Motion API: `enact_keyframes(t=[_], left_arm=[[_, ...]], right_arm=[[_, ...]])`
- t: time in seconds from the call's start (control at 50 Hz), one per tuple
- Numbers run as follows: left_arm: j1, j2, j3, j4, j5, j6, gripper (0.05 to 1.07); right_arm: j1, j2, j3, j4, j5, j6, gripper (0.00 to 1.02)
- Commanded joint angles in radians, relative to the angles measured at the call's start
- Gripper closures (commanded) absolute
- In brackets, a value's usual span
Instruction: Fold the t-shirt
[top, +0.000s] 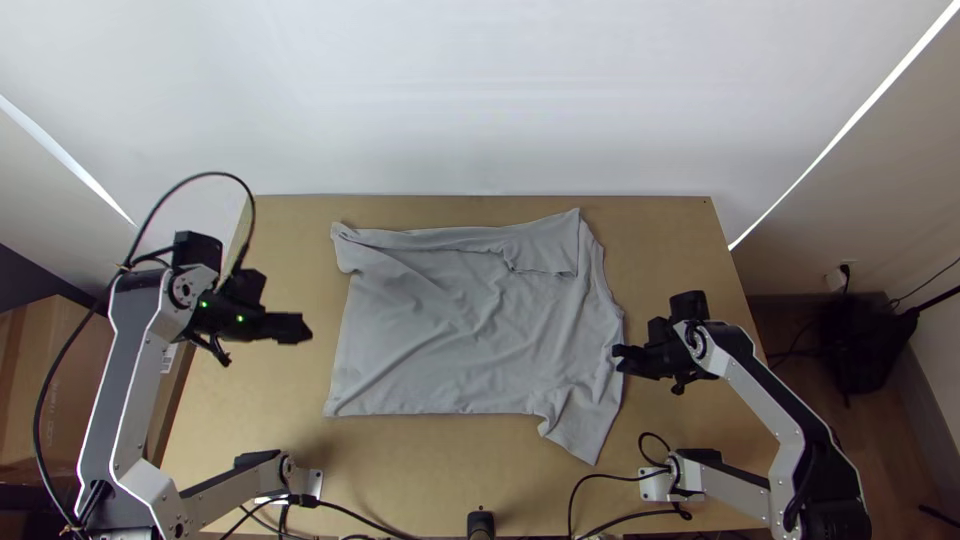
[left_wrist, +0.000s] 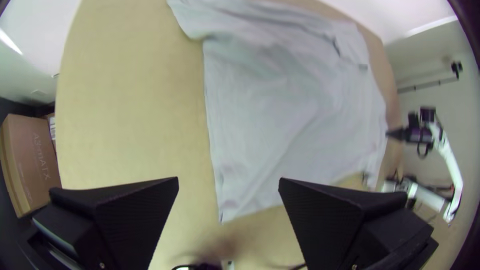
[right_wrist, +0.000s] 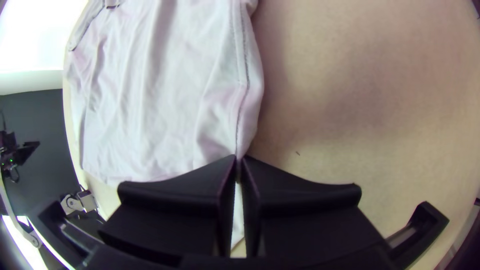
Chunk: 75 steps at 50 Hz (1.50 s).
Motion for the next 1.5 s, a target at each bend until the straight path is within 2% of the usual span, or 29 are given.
enact_keyframes(t=[0.0,0.1,0.22,0.4,0.46,0.48,0.76,1.18,1.22,1.26,1.32,1.38,1.48], left_arm=[[0.005,-0.035,-0.135,-0.041,-0.043,0.187,0.17],[-0.009,-0.064,-0.266,-0.050,-0.128,0.287,0.17],[-0.075,-0.095,-0.390,-0.048,-0.178,0.329,0.17],[-0.145,-0.098,-0.510,0.062,-0.204,0.324,0.18],[-0.165,-0.090,-0.530,0.091,-0.195,0.316,0.30],[-0.175,-0.087,-0.534,0.099,-0.187,0.316,0.32],[-0.363,-0.013,-0.580,0.251,-0.177,0.207,0.32],[-0.395,0.083,-0.580,0.308,-0.164,0.198,0.32],[-0.395,0.083,-0.583,0.309,-0.155,0.197,0.38],[-0.398,0.080,-0.586,0.311,-0.135,0.198,0.50],[-0.398,0.068,-0.594,0.334,-0.111,0.197,0.74],[-0.402,0.050,-0.599,0.352,-0.080,0.203,1.04],[-0.385,0.037,-0.596,0.360,-0.069,0.201,1.05]], right_arm=[[-0.015,-0.037,-0.035,0.004,0.002,-0.013,1.00],[-0.015,-0.063,-0.050,0.004,0.002,-0.008,1.00],[-0.009,-0.087,-0.065,0.001,0.002,0.001,1.00],[0.001,-0.109,-0.062,0.001,0.002,0.030,1.00],[-0.001,-0.117,-0.061,-0.004,0.002,0.036,1.00],[-0.001,-0.123,-0.061,-0.004,0.002,0.039,1.00],[-0.028,-0.157,-0.068,-0.004,0.002,0.035,1.00],[-0.062,-0.196,-0.078,-0.010,0.002,0.032,1.00],[-0.064,-0.199,-0.078,-0.010,0.002,0.032,1.00],[-0.064,-0.201,-0.078,-0.010,0.002,0.033,1.00],[-0.071,-0.203,-0.076,-0.010,0.002,0.032,1.00],[-0.084,-0.203,-0.073,-0.010,0.002,0.030,1.00],[-0.114,-0.204,-0.078,-0.010,0.003,0.019,1.00]])
